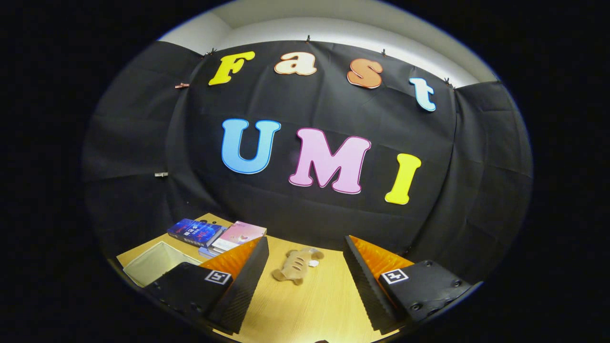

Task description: Open the storage box then place both shoes into the box .Put the left shoe in first, then the right shoe, with the right side of both shoes facing outward in a uniform manner.

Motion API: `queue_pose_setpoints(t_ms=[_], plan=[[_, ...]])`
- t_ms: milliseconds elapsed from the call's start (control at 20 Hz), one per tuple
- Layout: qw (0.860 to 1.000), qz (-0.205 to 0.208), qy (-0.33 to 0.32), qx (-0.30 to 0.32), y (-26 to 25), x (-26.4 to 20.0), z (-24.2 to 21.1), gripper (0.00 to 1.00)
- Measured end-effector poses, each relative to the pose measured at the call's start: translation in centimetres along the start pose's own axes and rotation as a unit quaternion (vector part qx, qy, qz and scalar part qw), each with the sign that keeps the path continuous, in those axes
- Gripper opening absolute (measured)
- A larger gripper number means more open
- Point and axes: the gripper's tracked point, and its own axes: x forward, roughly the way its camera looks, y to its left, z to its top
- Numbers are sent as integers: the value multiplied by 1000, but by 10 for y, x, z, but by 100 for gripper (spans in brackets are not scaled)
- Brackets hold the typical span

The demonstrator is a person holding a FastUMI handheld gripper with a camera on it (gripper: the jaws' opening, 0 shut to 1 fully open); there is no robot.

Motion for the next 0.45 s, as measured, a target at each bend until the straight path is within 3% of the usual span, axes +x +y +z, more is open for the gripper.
queue_pose_setpoints(t_ms=[450], plan=[[998, 1, -58, -23, -16, -45, 14, 98]])
